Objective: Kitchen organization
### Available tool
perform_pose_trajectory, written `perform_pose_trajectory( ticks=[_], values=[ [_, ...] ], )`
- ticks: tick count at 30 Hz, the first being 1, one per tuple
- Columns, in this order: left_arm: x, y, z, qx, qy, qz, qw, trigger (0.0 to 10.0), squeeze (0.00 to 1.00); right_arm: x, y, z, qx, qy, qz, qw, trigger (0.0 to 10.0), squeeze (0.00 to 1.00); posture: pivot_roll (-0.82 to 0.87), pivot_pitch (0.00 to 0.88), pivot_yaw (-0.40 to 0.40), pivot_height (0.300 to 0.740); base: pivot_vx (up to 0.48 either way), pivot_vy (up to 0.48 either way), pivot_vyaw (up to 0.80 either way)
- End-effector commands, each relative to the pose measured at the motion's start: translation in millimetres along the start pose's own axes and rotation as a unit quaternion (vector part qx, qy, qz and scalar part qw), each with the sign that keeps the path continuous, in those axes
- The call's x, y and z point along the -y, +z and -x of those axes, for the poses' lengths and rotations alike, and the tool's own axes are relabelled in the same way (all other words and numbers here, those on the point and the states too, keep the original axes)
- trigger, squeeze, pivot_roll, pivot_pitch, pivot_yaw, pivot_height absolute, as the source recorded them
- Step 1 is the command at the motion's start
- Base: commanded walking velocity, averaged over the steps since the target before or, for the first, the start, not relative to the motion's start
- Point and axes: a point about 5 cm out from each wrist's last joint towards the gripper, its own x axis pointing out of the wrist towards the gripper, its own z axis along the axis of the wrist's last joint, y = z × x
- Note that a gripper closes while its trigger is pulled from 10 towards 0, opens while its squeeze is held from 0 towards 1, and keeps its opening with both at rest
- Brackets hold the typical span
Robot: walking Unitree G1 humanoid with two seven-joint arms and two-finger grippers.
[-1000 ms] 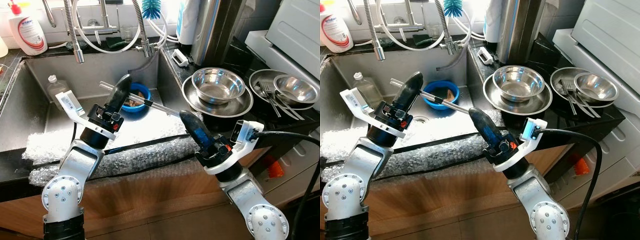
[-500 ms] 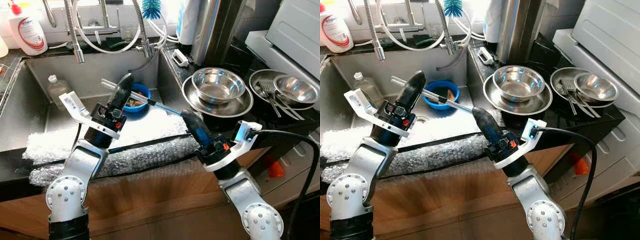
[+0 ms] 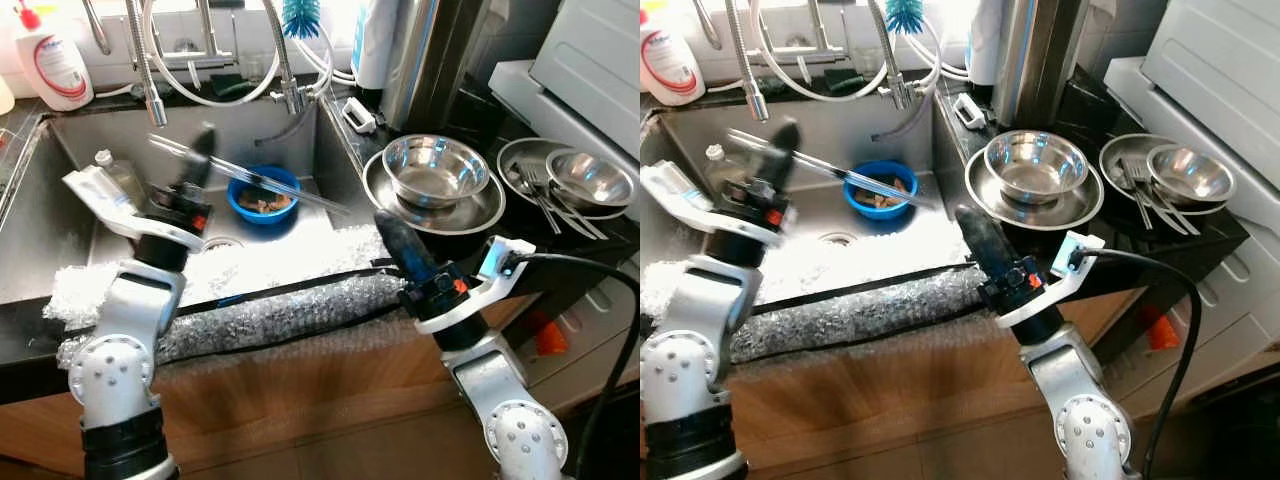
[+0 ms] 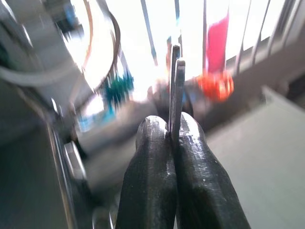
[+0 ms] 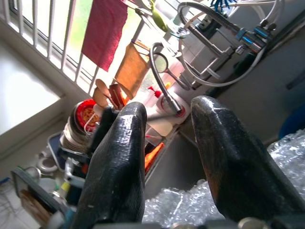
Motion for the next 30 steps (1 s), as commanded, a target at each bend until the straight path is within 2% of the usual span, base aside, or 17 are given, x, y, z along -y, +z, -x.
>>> perform_pose_trajectory(
  ticks=[1, 6, 7, 8, 9, 10, 14, 18, 19, 20, 21, 23, 25, 26, 27, 28, 30],
  values=[
    [-1.1, 11, -5.1, 0.033, 0.021, -0.022, 0.999, 0.0, 0.0, 1.1, 3, 1.5, 0.001, -0.013, 0.02, 1.0, 10.0, 0.0, 0.07, 0.119, -0.03, 0.74, 0.0, 0.0, 0.0],
    [-3.5, 29, -10.0, 0.079, 0.049, -0.052, 0.994, 0.0, 0.0, 2.4, 3, 1.7, -0.013, -0.022, 0.049, 0.998, 10.0, 0.0, 0.06, 0.119, -0.03, 0.74, 0.0, 0.0, 0.0],
    [-5.7, 34, -10.7, 0.091, 0.065, -0.076, 0.991, 0.0, 0.0, 2.0, 4, 1.2, -0.013, -0.023, 0.054, 0.998, 10.0, 0.0, 0.06, 0.118, -0.031, 0.74, 0.0, 0.0, 0.0],
    [-8.0, 39, -11.4, 0.098, 0.084, -0.124, 0.984, 0.7, 0.0, 1.1, 5, 0.5, -0.014, -0.024, 0.062, 0.998, 10.0, 0.0, 0.06, 0.119, -0.031, 0.74, 0.0, 0.0, 0.0],
    [-12.3, 48, -11.8, 0.114, 0.122, -0.206, 0.964, 5.4, 0.0, -1.4, 6, -1.0, -0.018, -0.023, 0.08, 0.996, 10.0, 0.0, 0.06, 0.118, -0.03, 0.74, 0.0, 0.0, 0.0],
    [-12.4, 50, -12.3, 0.116, 0.129, -0.243, 0.954, 10.0, 0.0, -3.0, 6, -2.0, -0.022, -0.021, 0.089, 0.996, 10.0, 0.0, 0.06, 0.118, -0.03, 0.74, 0.0, 0.0, 0.0],
    [-9.3, 49, -14.3, 0.102, 0.124, -0.351, 0.923, 10.0, 0.0, -6.6, 3, -4.0, -0.038, -0.022, 0.12, 0.992, 10.0, 0.0, 0.06, 0.118, -0.031, 0.74, 0.0, 0.0, 0.0],
    [-14.6, 44, -11.7, 0.078, 0.127, -0.412, 0.899, 10.0, 0.0, -5.3, 4, -4.6, -0.047, -0.041, 0.162, 0.985, 10.0, 0.0, 0.06, 0.115, -0.032, 0.74, 0.0, 0.0, 0.0],
    [-16.3, 41, -10.4, 0.064, 0.124, -0.437, 0.888, 10.0, 0.0, -4.3, 4, -4.8, -0.052, -0.05, 0.185, 0.98, 10.0, 0.0, 0.06, 0.115, -0.032, 0.74, 0.0, 0.0, 0.0],
    [-18.3, 38, -9.5, 0.052, 0.122, -0.449, 0.883, 10.0, 0.0, -3.3, 5, -5.0, -0.059, -0.057, 0.208, 0.975, 10.0, 0.0, 0.06, 0.117, -0.031, 0.74, 0.0, 0.0, 0.0],
    [-21.2, 34, -7.2, 0.036, 0.118, -0.479, 0.869, 10.0, 0.0, -1.4, 6, -3.3, -0.063, -0.069, 0.234, 0.968, 10.0, 0.0, 0.06, 0.115, -0.033, 0.74, 0.0, 0.0, 0.0],
    [-27.4, 31, -2.0, 0.01, 0.115, -0.514, 0.85, 10.0, 0.0, 2.0, 10, 1.4, -0.065, -0.089, 0.269, 0.957, 10.0, 0.0, 0.07, 0.113, -0.03, 0.74, 0.0, 0.0, 0.0],
    [-36.1, 28, 7.9, -0.031, 0.102, -0.568, 0.816, 10.0, 0.0, 7.9, 19, 11.7, -0.067, -0.121, 0.318, 0.938, 10.0, 0.0, 0.06, 0.113, -0.026, 0.74, 0.0, 0.0, 0.0],
    [-36.1, 28, 7.9, -0.031, 0.102, -0.568, 0.816, 10.0, 0.0, 7.9, 19, 11.7, -0.067, -0.121, 0.318, 0.938, 10.0, 0.0, 0.06, 0.113, -0.026, 0.74, 0.0, 0.0, 0.0],
    [-38.0, 28, 9.9, -0.035, 0.103, -0.576, 0.81, 10.0, 0.0, 8.8, 20, 13.8, -0.067, -0.125, 0.323, 0.936, 10.0, 0.0, 0.06, 0.113, -0.026, 0.74, 0.0, 0.0, 0.0],
    [-39.2, 30, 13.0, -0.042, 0.09, -0.614, 0.783, 10.0, 0.0, 11.1, 23, 18.6, -0.07, -0.138, 0.344, 0.926, 10.0, 0.0, 0.06, 0.108, -0.024, 0.74, 0.0, 0.0, 0.0],
    [-40.0, 32, 14.5, -0.044, 0.086, -0.633, 0.768, 10.0, 0.0, 13.6, 27, 24.1, -0.065, -0.158, 0.36, 0.917, 10.0, 0.0, 0.06, 0.102, -0.024, 0.74, 0.0, 0.0, 0.0]
  ],
)
